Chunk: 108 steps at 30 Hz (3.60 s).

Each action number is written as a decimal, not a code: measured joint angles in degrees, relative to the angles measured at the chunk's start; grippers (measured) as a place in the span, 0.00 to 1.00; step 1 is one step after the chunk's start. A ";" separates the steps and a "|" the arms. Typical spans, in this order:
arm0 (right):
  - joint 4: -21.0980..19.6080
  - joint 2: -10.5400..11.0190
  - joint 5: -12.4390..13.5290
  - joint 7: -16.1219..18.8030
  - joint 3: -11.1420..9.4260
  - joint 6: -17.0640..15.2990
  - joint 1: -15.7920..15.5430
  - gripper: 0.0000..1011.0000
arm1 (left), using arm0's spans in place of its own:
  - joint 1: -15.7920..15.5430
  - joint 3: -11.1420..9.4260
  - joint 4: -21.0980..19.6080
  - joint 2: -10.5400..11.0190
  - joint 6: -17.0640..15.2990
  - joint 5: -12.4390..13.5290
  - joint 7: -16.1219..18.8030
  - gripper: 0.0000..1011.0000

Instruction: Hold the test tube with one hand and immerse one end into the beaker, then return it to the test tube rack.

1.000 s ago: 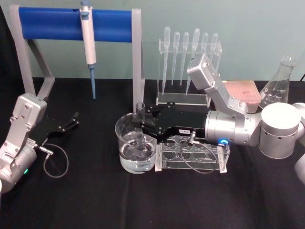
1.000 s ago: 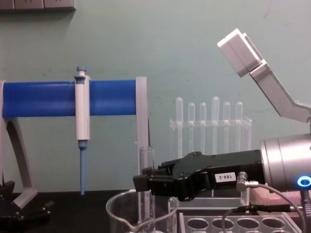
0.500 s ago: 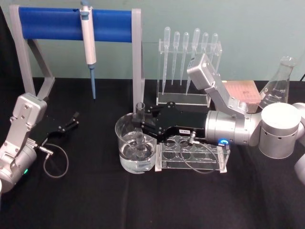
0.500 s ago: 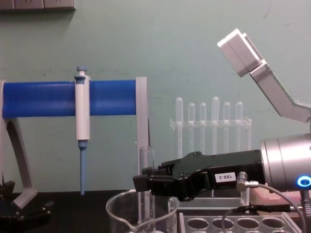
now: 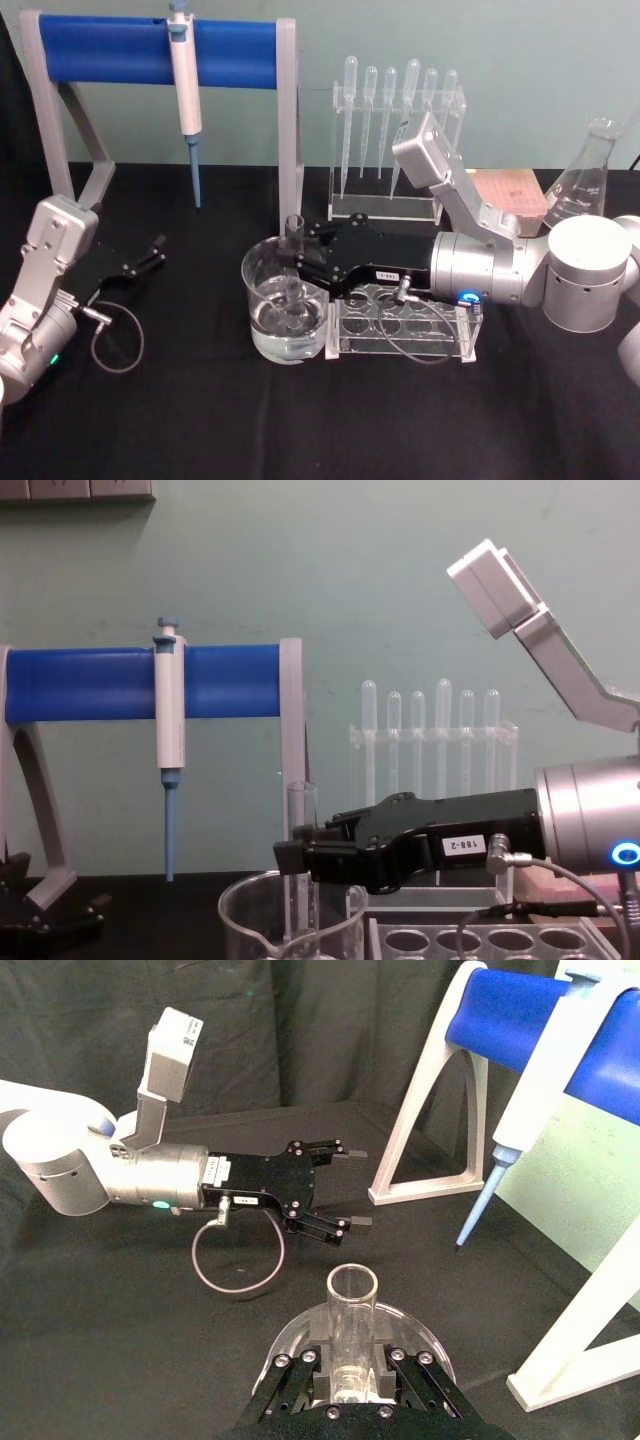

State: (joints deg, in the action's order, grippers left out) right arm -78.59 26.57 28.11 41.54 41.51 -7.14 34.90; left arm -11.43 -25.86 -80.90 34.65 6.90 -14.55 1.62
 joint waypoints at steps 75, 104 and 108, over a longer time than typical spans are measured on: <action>-17.33 17.59 8.45 -3.09 -11.81 0.51 -10.07 0.24 | 0.00 0.00 0.00 0.00 0.00 0.00 0.00 0.99; -14.20 15.38 5.83 -2.84 -10.71 0.19 -11.72 0.24 | 0.00 0.00 0.00 0.00 0.00 0.00 0.00 0.99; -13.44 14.92 5.51 -2.84 -10.50 0.30 -11.95 0.24 | 0.00 0.00 0.00 0.00 0.00 0.00 0.00 0.99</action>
State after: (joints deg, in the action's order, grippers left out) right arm -92.03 41.49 33.62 38.70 31.01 -6.84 22.95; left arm -11.43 -25.86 -80.90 34.64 6.91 -14.55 1.62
